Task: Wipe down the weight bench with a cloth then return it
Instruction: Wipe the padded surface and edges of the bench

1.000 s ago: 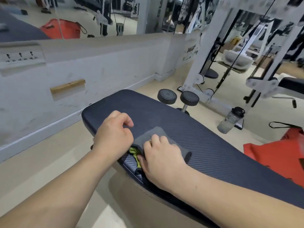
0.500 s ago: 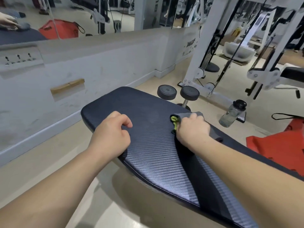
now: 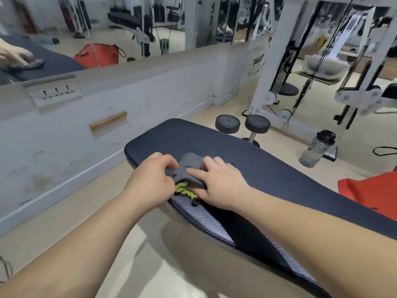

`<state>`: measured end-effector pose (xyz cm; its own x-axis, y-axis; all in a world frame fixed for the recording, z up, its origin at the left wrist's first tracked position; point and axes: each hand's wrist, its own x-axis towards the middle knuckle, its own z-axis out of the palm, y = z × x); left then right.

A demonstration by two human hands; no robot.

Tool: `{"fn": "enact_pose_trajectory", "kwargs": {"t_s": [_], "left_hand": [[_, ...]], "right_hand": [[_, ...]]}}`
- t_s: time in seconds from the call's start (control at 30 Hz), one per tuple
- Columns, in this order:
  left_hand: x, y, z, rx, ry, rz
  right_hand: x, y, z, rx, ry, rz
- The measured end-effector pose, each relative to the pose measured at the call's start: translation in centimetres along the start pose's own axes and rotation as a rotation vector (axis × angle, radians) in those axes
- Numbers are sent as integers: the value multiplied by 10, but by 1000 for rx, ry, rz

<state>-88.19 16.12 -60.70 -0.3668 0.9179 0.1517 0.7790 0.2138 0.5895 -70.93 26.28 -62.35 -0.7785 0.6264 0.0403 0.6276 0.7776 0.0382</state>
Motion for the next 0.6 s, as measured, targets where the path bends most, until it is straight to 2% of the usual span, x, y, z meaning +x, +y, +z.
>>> {"fn": "enact_pose_trajectory", "kwargs": {"t_s": [0.07, 0.13, 0.17, 0.23, 0.4, 0.47, 0.6], "left_hand": [[-1, -7, -2, 29, -42, -43], [-2, -12, -4, 45, -70, -57], [-1, -14, -5, 54, -89, -57], [-1, -17, -6, 69, -151, -45], [-12, -14, 0, 44, -316, 5], [-14, -12, -2, 70, -267, -34], [-20, 0, 0, 89, -140, -129]], "right_hand": [[19, 15, -4, -10, -115, 234], [30, 17, -2, -22, -93, 430], [32, 12, 0, -41, -79, 461], [29, -2, 4, -74, -79, 436], [-11, -20, -6, -56, -52, 231], [-33, -26, -10, -41, -78, 176], [-54, -34, -24, 72, -173, 190]]}}
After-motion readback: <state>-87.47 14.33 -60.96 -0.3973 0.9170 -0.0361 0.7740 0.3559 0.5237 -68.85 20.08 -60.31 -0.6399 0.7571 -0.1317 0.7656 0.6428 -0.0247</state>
